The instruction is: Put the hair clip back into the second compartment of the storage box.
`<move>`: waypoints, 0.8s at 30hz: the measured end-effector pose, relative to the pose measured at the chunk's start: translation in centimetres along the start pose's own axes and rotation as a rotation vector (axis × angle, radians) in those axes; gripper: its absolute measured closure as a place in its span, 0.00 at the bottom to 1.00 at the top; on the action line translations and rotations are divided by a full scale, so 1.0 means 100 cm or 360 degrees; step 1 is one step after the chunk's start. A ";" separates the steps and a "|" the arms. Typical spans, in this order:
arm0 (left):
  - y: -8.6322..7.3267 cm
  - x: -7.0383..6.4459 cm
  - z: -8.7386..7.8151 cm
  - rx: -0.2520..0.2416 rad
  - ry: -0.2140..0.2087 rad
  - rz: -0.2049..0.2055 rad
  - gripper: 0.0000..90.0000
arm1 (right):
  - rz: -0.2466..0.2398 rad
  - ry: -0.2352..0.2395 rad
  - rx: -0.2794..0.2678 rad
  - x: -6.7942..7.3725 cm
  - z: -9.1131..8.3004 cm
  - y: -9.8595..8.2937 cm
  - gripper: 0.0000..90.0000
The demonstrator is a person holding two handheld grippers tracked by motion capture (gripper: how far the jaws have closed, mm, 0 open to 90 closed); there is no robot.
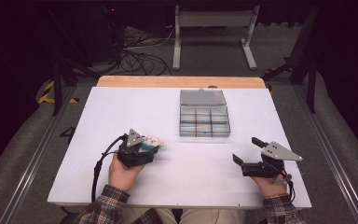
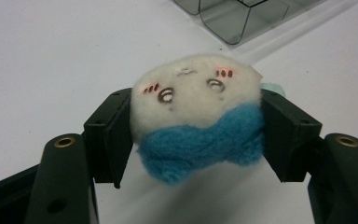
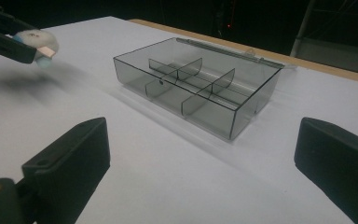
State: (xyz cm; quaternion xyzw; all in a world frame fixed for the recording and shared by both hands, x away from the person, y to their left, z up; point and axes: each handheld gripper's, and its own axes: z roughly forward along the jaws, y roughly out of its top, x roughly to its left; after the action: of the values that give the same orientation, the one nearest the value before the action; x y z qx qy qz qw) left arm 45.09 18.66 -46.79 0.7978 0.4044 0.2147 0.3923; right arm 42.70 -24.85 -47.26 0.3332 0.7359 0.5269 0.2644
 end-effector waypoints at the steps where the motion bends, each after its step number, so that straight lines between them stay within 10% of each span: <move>1: 0.001 0.000 0.001 -0.0006 -0.0008 -0.0008 0.38 | 0.0000 -0.0002 -0.0001 0.000 0.000 0.000 0.05; 24: 0.035 -0.003 0.013 -0.0019 -0.0068 0.0017 0.38 | 0.0008 -0.0003 0.0007 0.000 0.001 0.000 0.05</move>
State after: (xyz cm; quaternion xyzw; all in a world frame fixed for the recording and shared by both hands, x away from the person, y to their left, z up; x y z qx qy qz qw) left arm 47.47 16.56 -44.78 0.8021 0.3903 0.2020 0.4044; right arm 42.75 -24.78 -47.34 0.3360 0.7360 0.5256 0.2631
